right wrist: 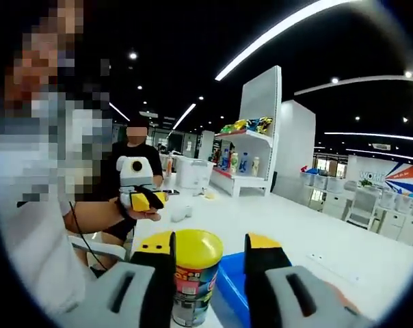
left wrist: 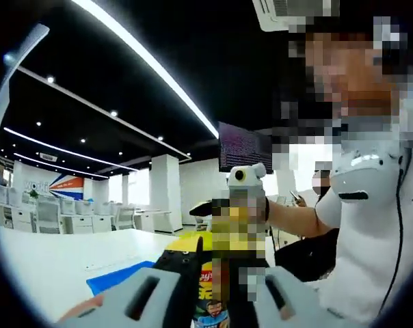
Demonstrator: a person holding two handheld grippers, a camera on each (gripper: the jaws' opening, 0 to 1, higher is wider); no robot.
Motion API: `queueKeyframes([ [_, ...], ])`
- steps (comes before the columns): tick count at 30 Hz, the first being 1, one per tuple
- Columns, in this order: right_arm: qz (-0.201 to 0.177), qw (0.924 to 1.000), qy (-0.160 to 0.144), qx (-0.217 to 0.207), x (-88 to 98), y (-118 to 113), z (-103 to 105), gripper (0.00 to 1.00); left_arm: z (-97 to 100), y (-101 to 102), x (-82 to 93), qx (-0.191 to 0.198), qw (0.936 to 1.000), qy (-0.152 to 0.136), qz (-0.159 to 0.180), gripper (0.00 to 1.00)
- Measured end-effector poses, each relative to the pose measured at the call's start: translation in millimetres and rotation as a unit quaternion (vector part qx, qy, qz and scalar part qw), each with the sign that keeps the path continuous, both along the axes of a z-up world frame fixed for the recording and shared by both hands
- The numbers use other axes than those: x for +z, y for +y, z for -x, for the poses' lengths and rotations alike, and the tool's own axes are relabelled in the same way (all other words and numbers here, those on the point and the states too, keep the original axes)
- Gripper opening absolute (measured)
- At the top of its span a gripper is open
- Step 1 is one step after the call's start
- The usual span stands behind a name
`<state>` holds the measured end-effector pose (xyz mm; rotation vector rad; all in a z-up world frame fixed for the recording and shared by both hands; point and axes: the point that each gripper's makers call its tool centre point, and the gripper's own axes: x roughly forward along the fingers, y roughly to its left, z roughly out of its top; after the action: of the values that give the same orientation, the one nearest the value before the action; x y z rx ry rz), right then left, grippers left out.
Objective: Open the lid of the chip container on the table, take out the chips, place them into the box in front of the container, and close the lid
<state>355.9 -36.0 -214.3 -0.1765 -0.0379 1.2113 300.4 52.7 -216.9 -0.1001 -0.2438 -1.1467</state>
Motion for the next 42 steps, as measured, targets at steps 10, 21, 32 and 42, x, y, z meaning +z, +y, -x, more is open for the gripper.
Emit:
queueKeyframes([
  [10, 0.005, 0.9998, 0.001, 0.021, -1.2, 14.6, 2.9, 0.30, -19.2, -24.0, -4.7, 0.005, 0.9974, 0.039, -0.061, 0.02],
  [21, 0.019, 0.9991, 0.004, 0.039, -9.4, 25.4, 3.6, 0.18, -36.0, -32.6, -5.7, -0.005, 0.9953, 0.059, -0.076, 0.02],
  [32, 0.014, 0.9984, 0.019, 0.050, -5.6, 27.9, 7.0, 0.01, -36.9, -36.5, -2.3, -0.017, 0.9942, 0.058, -0.089, 0.02],
  [42, 0.071, 0.9960, 0.012, 0.053, -21.9, 27.0, 1.3, 0.01, -45.9, -40.0, -9.5, -0.022, 0.9916, 0.089, -0.090, 0.02],
])
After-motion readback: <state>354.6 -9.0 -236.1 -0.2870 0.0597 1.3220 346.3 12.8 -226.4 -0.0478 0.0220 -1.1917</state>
